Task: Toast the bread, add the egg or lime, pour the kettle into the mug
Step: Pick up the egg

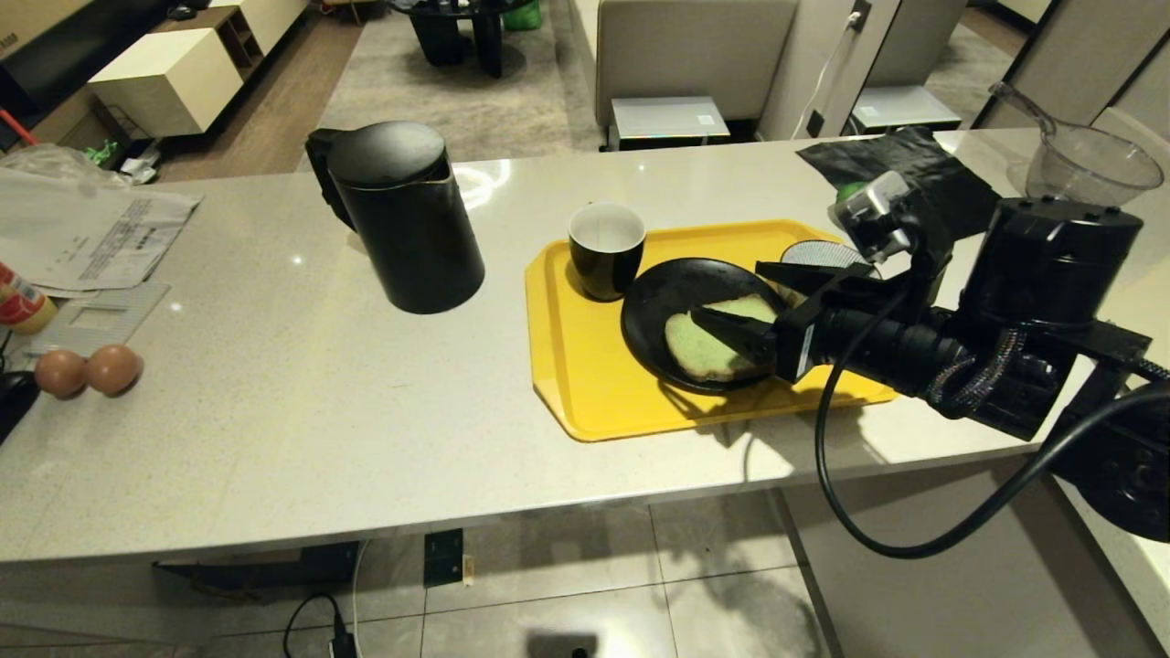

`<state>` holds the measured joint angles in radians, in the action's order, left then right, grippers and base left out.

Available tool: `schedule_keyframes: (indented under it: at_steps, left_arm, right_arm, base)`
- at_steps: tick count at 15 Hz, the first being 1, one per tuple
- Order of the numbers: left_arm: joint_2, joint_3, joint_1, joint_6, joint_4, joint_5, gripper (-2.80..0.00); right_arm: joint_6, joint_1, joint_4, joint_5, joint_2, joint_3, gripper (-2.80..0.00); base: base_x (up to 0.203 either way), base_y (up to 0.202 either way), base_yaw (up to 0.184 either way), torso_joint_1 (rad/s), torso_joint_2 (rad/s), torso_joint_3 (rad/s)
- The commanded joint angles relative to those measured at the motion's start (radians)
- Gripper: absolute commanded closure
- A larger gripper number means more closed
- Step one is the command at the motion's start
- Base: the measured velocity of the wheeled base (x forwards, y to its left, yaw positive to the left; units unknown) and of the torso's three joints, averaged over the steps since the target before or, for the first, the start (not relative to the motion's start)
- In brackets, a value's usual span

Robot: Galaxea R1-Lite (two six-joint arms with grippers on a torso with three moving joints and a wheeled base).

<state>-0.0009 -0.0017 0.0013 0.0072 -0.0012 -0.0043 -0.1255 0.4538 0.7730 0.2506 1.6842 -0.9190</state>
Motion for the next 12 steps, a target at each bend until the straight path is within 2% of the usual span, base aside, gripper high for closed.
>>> schedule_keyframes:
  at_steps: [1, 4, 5, 7, 10, 12]
  left_arm:
    - [0.001, 0.000, 0.000, 0.000, 0.000, 0.000, 0.00]
    - [0.001, 0.000, 0.000, 0.000, 0.000, 0.000, 0.00]
    - [0.001, 0.000, 0.000, 0.000, 0.000, 0.000, 0.00]
    - [0.001, 0.000, 0.000, 0.000, 0.000, 0.000, 0.00]
    - [0.001, 0.000, 0.000, 0.000, 0.000, 0.000, 0.00]
    - [0.001, 0.000, 0.000, 0.000, 0.000, 0.000, 0.00]
  right_arm:
    - [0.060, -0.007, 0.006, 0.002, -0.045, -0.009, -2.80]
    - [0.060, -0.007, 0.027, 0.003, -0.060, -0.023, -2.80]
    - [0.060, -0.008, 0.060, 0.002, -0.059, -0.025, 0.00]
    - [0.059, -0.018, 0.105, -0.012, -0.060, -0.029, 0.00]
    - [0.019, -0.019, 0.105, -0.126, -0.068, -0.032, 0.00]
    - [0.005, -0.027, 0.105, -0.148, -0.097, -0.025, 0.00]
  base:
    - [0.000, 0.000, 0.000, 0.000, 0.00, 0.000]
    - [0.000, 0.000, 0.000, 0.000, 0.00, 0.000]
    - [0.000, 0.000, 0.000, 0.000, 0.00, 0.000]
    - [0.000, 0.000, 0.000, 0.000, 0.00, 0.000]
    - [0.000, 0.000, 0.000, 0.000, 0.00, 0.000]
    - [0.000, 0.000, 0.000, 0.000, 0.00, 0.000]
